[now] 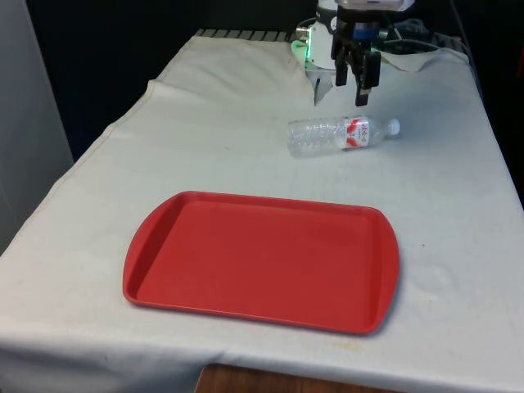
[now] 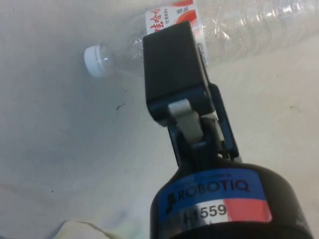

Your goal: Place the bottle upright on the tray.

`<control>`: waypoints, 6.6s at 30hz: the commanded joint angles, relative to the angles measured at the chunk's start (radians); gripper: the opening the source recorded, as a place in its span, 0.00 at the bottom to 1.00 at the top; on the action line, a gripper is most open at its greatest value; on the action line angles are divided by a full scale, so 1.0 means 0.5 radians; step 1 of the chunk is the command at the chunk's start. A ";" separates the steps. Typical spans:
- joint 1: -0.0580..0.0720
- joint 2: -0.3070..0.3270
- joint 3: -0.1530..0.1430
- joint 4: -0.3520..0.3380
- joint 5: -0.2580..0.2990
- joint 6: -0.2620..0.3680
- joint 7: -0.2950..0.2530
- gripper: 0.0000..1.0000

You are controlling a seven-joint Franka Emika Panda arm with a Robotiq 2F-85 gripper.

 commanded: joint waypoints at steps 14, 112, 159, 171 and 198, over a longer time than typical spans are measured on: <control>-0.016 -0.018 0.072 -0.028 -0.350 0.142 0.360 1.00; 0.020 0.208 0.222 0.094 -2.290 -0.212 2.262 1.00; 0.034 0.604 0.656 0.218 -2.670 -0.876 2.964 1.00; 0.038 0.706 0.716 0.274 -2.664 -1.028 2.912 1.00; 0.028 0.850 0.734 0.340 -2.684 -1.086 2.946 1.00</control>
